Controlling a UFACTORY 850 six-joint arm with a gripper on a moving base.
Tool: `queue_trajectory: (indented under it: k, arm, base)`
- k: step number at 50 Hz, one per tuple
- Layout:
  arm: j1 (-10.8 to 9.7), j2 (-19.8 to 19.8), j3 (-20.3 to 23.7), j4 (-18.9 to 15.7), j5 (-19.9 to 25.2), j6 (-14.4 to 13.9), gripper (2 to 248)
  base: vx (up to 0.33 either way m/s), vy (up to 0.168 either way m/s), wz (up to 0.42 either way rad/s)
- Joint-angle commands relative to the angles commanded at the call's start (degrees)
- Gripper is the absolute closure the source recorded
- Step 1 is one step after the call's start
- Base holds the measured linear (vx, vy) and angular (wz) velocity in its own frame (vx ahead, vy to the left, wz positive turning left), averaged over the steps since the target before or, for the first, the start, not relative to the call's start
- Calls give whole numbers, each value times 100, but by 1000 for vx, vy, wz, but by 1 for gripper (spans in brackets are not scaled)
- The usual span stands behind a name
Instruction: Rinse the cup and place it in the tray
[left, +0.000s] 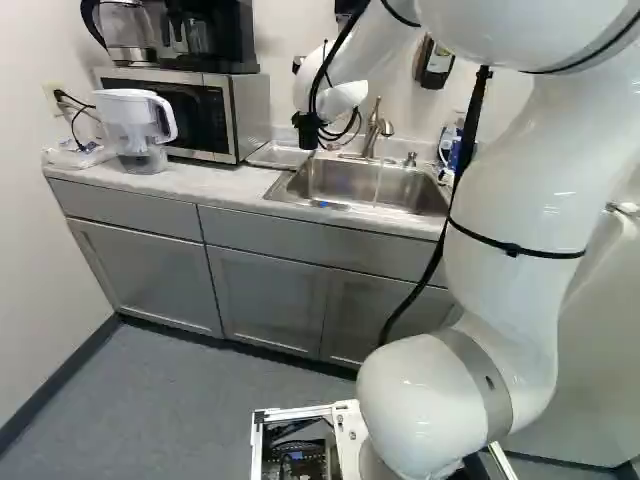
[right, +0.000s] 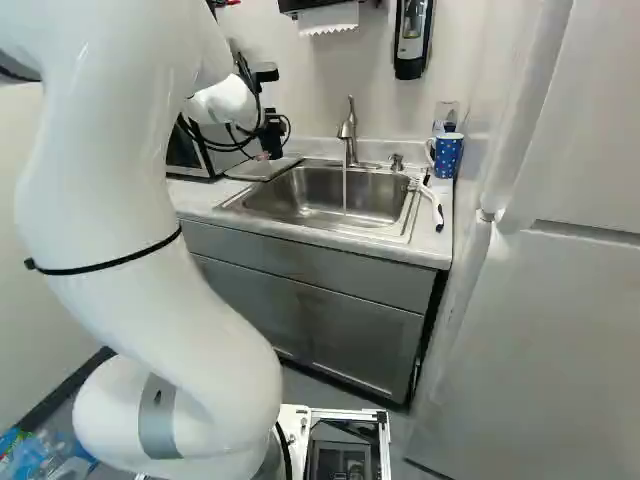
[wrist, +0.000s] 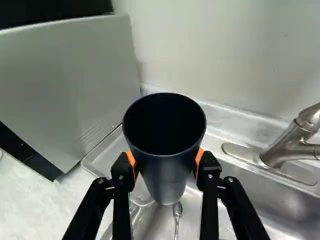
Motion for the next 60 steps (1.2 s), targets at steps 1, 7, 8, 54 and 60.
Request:
queue_trajectory:
  k: [1, 7, 8, 54, 60]
  arm:
    - [13, -21, -23, 0, 0, 0, 126]
    - [87, -156, -172, 0, 0, 0, 126]
    - [98, -179, -198, 0, 0, 0, 126]
    - [309, -940, -855, 9, 0, 0, 126]
    - [309, -981, -835, 34, 0, 0, 126]
  base:
    - [0, 0, 0]
    - [0, 0, 0]
    - [0, 0, 0]
    - [0, 0, 0]
    - [0, 0, 0]
